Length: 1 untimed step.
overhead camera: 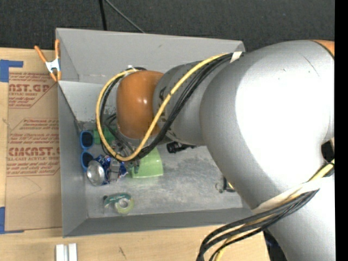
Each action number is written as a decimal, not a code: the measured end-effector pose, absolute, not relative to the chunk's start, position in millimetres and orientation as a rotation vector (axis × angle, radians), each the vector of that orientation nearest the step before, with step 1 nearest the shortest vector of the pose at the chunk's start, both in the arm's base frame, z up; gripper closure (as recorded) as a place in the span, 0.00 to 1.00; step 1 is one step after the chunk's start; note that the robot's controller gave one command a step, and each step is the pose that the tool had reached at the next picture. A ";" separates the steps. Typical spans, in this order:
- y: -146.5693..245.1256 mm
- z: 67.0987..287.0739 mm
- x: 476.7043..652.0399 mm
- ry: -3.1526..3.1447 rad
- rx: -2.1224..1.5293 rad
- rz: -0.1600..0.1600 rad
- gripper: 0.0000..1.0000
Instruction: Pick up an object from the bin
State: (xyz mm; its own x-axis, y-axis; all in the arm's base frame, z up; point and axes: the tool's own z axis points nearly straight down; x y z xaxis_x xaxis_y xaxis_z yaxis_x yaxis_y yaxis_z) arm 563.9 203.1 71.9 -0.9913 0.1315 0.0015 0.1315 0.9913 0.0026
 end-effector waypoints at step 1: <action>204.9 259.3 595.4 -3.147 -0.183 -0.008 1.00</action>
Offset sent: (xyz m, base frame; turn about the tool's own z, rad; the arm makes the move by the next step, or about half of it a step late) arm 0.0297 -0.0005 0.1818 -0.0129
